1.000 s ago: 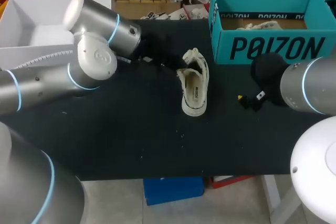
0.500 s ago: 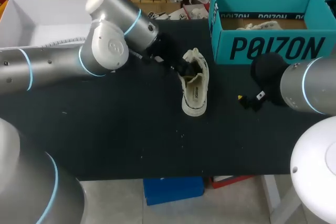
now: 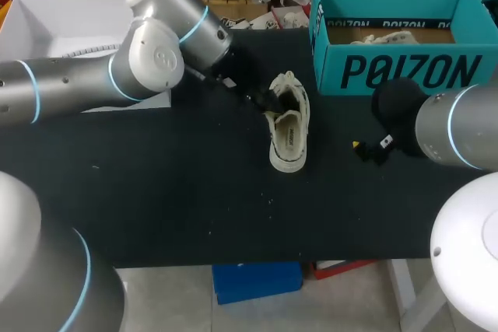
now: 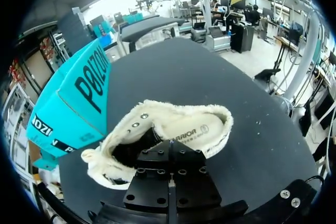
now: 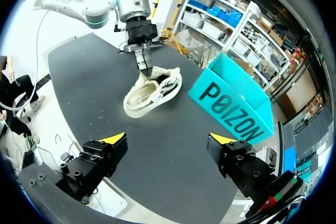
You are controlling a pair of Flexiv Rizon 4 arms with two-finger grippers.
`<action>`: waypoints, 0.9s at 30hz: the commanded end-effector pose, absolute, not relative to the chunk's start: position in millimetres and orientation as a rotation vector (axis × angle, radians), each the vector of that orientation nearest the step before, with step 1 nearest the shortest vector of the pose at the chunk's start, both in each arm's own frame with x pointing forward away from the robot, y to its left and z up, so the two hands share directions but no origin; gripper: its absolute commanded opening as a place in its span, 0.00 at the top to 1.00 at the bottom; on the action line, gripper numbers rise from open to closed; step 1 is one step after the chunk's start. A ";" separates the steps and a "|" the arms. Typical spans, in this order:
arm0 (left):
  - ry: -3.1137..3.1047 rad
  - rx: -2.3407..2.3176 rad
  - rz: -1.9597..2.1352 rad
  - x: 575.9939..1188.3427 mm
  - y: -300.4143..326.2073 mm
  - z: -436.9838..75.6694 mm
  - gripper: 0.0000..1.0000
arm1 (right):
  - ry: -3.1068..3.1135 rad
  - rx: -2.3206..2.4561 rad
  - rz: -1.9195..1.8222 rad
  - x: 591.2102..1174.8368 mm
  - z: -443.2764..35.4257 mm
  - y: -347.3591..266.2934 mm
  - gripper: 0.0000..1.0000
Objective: Take the shoe out of the shoebox, open the shoe tongue, remove and reinsert the insole, then place the shoe into the shoebox
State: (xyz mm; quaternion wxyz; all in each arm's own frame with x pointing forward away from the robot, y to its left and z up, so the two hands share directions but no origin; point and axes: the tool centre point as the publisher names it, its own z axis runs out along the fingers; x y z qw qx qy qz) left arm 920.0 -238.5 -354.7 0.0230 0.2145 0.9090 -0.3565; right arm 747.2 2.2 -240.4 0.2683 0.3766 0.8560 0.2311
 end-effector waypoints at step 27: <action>2.736 0.373 -1.236 920.8 -163.6 -283.4 0.00 | 2.308 1.016 0.627 747.1 -241.8 2.2 0.00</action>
